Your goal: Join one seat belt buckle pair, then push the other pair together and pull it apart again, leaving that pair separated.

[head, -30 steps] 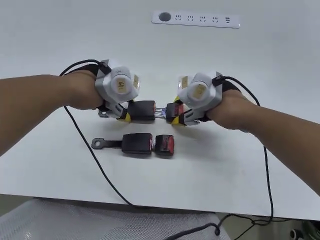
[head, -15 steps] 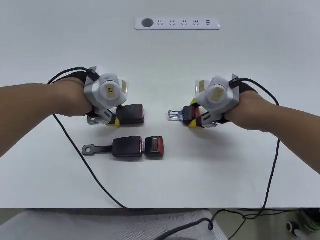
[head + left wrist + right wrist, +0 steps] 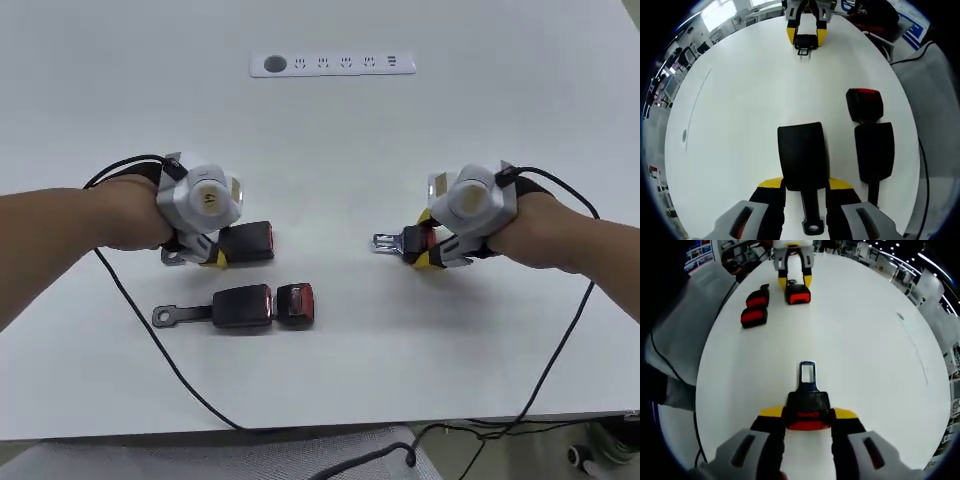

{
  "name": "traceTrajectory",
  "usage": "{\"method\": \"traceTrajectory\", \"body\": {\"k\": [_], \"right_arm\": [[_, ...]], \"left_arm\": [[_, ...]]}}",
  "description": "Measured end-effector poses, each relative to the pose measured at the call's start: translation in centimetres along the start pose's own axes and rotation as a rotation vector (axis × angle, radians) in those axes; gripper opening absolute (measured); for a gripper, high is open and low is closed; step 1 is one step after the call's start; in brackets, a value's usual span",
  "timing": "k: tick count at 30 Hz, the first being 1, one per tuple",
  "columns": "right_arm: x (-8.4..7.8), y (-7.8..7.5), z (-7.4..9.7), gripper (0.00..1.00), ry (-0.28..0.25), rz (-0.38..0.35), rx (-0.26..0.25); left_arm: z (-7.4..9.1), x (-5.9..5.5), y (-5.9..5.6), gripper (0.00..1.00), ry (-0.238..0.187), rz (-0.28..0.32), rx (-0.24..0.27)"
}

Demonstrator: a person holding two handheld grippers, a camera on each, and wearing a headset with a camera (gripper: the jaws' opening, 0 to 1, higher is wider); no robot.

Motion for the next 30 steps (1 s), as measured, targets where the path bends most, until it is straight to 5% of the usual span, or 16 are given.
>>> {"method": "traceTrajectory", "body": {"k": [7,10,13,19,24,30], "right_arm": [[0.0,0.2,0.4,0.45,0.039,-0.021,-0.067],[-0.1,0.5,0.8,0.58,0.021,-0.07,-0.116],[0.4,1.2,2.0,0.58,-0.04,-0.155,-0.162],[1.7,3.3,3.7,0.64,-0.155,-0.256,-0.239],[2.9,6.0,4.6,0.71,-0.193,-0.248,-0.261],[3.5,8.6,6.2,0.76,-0.252,-0.329,-0.276]], "left_arm": [[0.5,-0.4,-0.2,0.39,0.005,-0.018,0.055],[2.0,-0.9,-0.1,0.43,-0.034,0.041,0.101],[3.7,-1.4,-0.5,0.46,-0.078,0.105,0.15],[6.6,-2.4,-3.5,0.52,-0.2,0.241,0.199],[8.2,-3.6,-6.2,0.59,-0.28,0.35,0.239],[10.3,-5.0,-9.2,0.68,-0.384,0.448,0.276]]}}
Point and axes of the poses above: the centre of the closed fingertips' face, and the gripper's own axes: z roughly backward along the fingers, y roughly to its left, x roughly out of its top, the point moved 6 cm from there along z, roughly backward along the fingers, and after that the axes turned 12 degrees about z, right-handed, at the moved point
